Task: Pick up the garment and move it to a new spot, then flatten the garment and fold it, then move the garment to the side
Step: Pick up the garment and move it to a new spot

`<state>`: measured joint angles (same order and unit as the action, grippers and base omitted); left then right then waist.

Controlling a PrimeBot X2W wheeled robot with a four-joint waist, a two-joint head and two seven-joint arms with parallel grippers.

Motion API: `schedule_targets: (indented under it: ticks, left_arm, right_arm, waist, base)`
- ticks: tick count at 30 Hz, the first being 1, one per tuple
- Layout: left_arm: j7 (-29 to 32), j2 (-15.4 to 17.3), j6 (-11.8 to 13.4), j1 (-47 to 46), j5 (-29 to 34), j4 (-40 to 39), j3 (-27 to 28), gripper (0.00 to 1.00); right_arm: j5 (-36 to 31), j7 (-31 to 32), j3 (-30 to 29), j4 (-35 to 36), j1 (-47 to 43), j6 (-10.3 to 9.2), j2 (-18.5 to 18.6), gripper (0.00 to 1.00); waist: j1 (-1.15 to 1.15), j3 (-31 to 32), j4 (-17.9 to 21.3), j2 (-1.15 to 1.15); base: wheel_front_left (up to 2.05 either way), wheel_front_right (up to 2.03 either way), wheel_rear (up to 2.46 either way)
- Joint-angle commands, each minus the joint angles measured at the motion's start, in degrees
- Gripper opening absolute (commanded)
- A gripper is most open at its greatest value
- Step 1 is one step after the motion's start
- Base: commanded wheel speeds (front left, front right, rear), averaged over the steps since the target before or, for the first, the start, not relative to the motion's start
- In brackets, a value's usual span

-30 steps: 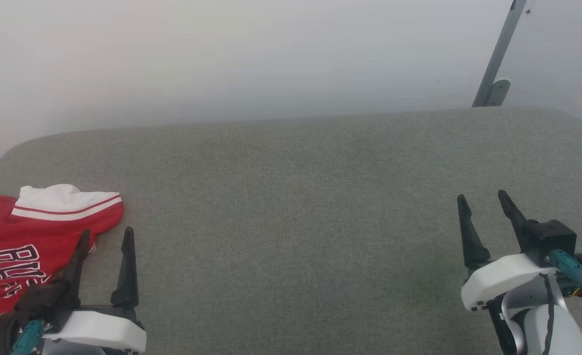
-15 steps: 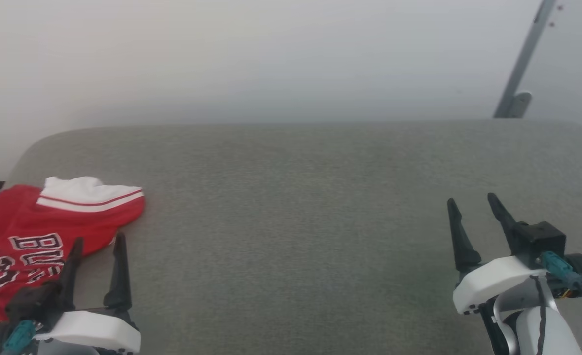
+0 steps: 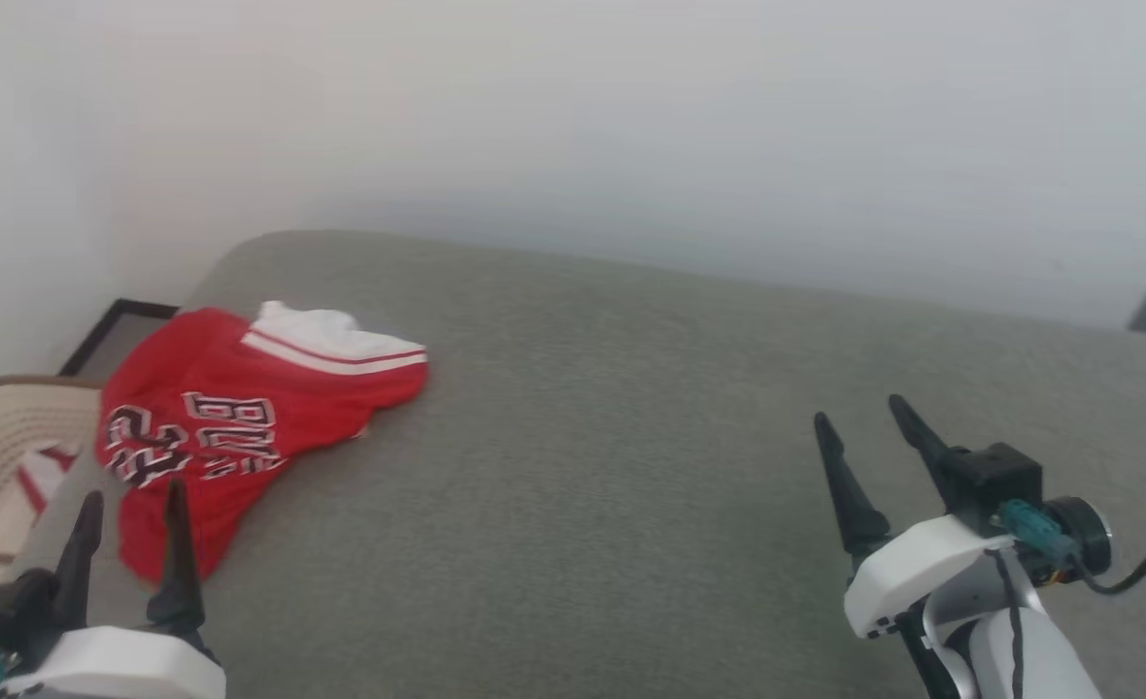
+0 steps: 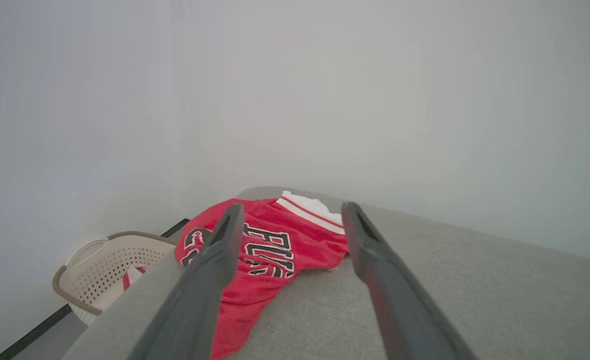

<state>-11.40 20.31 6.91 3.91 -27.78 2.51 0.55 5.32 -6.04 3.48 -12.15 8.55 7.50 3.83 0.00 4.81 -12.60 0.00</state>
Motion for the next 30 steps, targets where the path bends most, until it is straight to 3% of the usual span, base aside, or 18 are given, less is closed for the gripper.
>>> schedule_targets:
  ticks: [1, 9, 14, 23, 30]
  left_arm:
    - [0.1, 0.3, 0.3, 0.8, -0.4, -0.5, 0.3, 1.0]
    - [2.0, 1.3, 0.7, 3.7, -1.6, -3.7, 1.1, 1.0]
    - [2.4, 1.4, 0.4, 3.9, -2.7, -4.3, 1.5, 1.0]
    - [4.6, 3.7, -2.3, -1.8, -5.4, 0.0, 2.0, 1.0]
    - [6.9, 6.5, -6.2, -11.5, -8.2, 8.9, 2.4, 1.0]
  right_arm:
    - [0.5, 0.0, 0.3, -0.2, 0.5, -0.02, 0.1, 1.0]
    - [1.5, -0.6, 2.8, -1.8, 1.0, -0.02, 0.3, 1.0]
    - [1.2, -1.0, 3.0, -2.1, 1.2, -0.02, 0.2, 1.0]
    - [0.5, -0.5, 3.2, -1.5, 2.5, -0.02, 1.0, 1.0]
    - [-0.4, 1.0, 3.2, 0.8, 5.0, -0.02, 2.3, 1.0]
  waist:
    - [0.0, 0.9, -2.1, 0.0]
    - [0.0, 1.9, -6.8, 0.0]
    - [0.0, 1.7, -7.5, 0.0]
    - [0.0, -0.5, -5.6, 0.0]
    - [0.0, -5.8, -2.6, 0.0]
  base:
    - [0.0, 0.0, 0.0]
    - [0.0, 0.0, 0.0]
    - [0.0, 0.0, 0.0]
    - [0.0, 0.0, 0.0]
    - [0.0, 0.0, 0.0]
